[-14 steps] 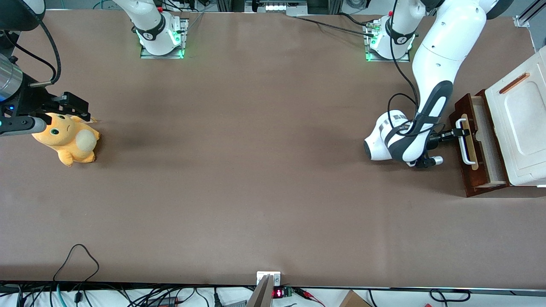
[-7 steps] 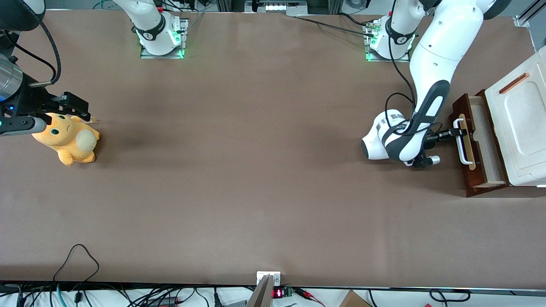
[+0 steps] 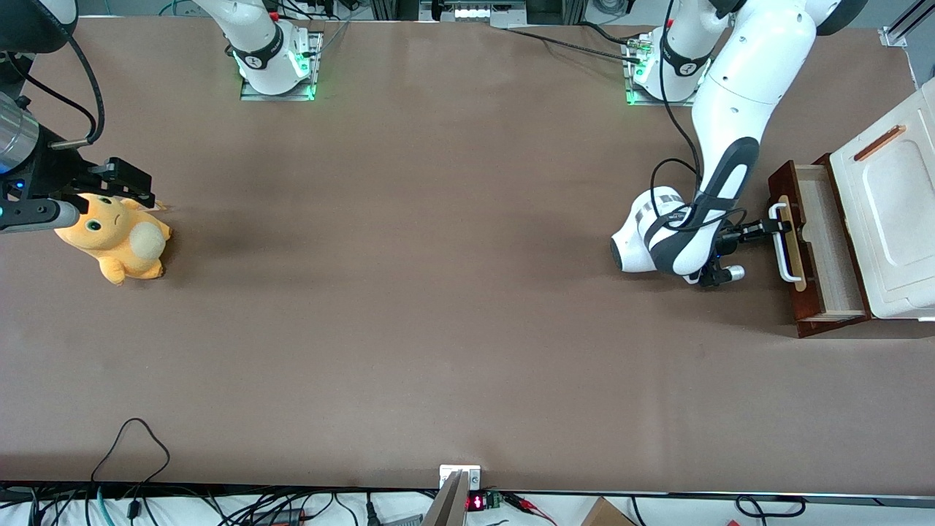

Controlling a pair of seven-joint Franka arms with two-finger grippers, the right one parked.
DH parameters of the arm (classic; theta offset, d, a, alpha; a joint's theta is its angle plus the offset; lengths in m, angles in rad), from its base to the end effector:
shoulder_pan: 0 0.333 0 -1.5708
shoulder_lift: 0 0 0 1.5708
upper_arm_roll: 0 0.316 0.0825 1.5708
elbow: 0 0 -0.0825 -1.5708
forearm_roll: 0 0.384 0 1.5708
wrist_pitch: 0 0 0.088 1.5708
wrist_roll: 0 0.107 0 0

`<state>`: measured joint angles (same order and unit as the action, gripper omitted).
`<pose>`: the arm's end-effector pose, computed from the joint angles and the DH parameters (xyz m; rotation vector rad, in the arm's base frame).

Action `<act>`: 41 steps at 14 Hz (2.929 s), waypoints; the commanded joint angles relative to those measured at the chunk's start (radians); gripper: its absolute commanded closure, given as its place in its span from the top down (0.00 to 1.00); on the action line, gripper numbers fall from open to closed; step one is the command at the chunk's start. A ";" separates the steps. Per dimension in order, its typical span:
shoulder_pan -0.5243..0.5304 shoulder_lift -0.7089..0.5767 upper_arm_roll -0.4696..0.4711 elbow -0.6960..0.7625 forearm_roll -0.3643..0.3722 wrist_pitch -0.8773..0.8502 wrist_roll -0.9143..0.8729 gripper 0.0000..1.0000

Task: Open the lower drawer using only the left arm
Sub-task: 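Pull the gripped handle away from the cabinet, sliding the drawer out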

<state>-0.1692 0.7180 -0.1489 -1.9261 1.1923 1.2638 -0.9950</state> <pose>0.5177 -0.0443 0.1427 -1.5688 -0.0285 0.2703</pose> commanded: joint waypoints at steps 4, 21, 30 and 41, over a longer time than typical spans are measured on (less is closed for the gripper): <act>-0.067 0.005 -0.008 0.010 -0.114 -0.083 -0.016 0.18; -0.131 0.008 -0.004 0.013 -0.174 -0.106 -0.036 0.18; -0.128 0.006 0.003 0.013 -0.175 -0.106 -0.034 0.19; -0.107 -0.003 0.029 0.059 -0.192 -0.095 0.071 1.00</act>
<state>-0.2857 0.7291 -0.1386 -1.9089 1.0338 1.1721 -0.9950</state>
